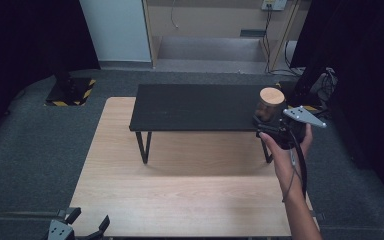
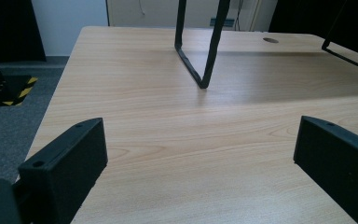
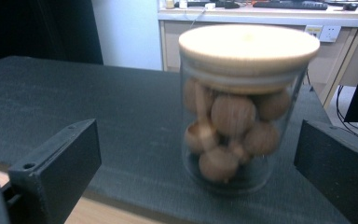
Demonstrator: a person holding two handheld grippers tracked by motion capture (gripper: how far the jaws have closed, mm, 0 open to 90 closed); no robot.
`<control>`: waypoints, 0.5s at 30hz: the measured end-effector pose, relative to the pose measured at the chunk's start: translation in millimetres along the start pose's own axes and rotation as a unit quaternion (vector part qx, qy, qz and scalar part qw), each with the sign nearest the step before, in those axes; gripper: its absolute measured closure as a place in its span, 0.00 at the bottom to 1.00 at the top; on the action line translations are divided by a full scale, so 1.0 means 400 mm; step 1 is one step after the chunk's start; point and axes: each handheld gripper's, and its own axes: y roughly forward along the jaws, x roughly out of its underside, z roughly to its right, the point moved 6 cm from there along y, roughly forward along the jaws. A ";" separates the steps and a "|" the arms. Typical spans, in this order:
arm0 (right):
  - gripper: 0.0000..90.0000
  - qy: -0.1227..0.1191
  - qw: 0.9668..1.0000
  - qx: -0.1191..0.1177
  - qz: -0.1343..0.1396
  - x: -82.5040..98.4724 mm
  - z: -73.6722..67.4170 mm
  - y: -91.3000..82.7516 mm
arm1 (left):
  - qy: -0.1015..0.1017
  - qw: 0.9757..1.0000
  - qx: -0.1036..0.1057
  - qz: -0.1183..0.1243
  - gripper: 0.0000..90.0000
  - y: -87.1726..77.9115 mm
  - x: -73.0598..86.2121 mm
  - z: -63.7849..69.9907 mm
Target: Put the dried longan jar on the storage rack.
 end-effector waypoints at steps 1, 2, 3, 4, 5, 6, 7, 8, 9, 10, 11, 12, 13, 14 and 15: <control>0.01 0.002 1.000 -0.001 0.002 0.007 0.000 -0.004 | 0.000 1.000 0.000 0.000 0.02 0.000 0.000 0.000; 0.01 0.003 1.000 -0.001 0.004 0.013 -0.001 -0.009 | 0.000 1.000 0.000 0.000 0.02 -0.001 0.000 0.000; 0.01 0.005 1.000 0.000 0.006 0.020 -0.001 -0.015 | 0.000 1.000 0.000 0.000 0.02 -0.001 0.000 0.001; 0.01 0.007 1.000 0.000 0.009 0.027 -0.001 -0.021 | 0.000 1.000 0.001 -0.001 0.02 -0.001 0.000 0.000; 0.01 0.009 1.000 -0.002 0.011 0.034 -0.001 -0.028 | 0.000 1.000 0.001 0.000 0.02 -0.001 0.000 0.000; 0.01 0.010 1.000 -0.002 0.014 0.042 -0.001 -0.034 | 0.001 1.000 0.000 -0.001 0.02 -0.001 0.000 0.000; 0.01 0.012 1.000 -0.002 0.014 0.049 -0.002 -0.041 | 0.001 1.000 0.001 -0.001 0.02 -0.001 0.000 0.000; 0.01 0.012 1.000 -0.002 0.015 0.057 -0.002 -0.047 | 0.001 1.000 0.000 -0.001 0.02 -0.001 0.000 0.000; 0.01 0.013 1.000 -0.001 0.015 0.066 -0.003 -0.054 | 0.001 1.000 0.001 -0.002 0.02 0.000 0.000 0.000; 0.01 0.015 1.000 -0.001 0.015 0.075 -0.003 -0.060 | 0.001 1.000 0.001 -0.002 0.02 0.001 0.000 0.000; 0.01 0.016 1.000 -0.002 0.014 0.084 -0.003 -0.066 | 0.001 1.000 0.001 -0.002 0.02 0.003 0.000 0.001; 0.01 0.016 1.000 -0.001 0.014 0.093 -0.004 -0.073 | 0.001 1.000 0.001 -0.002 0.02 0.004 0.000 0.002; 0.01 0.015 1.000 -0.001 0.014 0.102 -0.005 -0.079 | 0.002 1.000 0.002 -0.004 0.02 0.006 0.000 0.002; 0.01 0.015 1.000 0.000 0.014 0.110 -0.005 -0.086 | 0.002 1.000 0.002 -0.005 0.02 0.008 -0.001 0.004; 0.01 0.020 1.000 0.000 0.016 0.118 -0.005 -0.093 | 0.002 1.000 0.004 -0.006 0.02 0.009 -0.001 0.004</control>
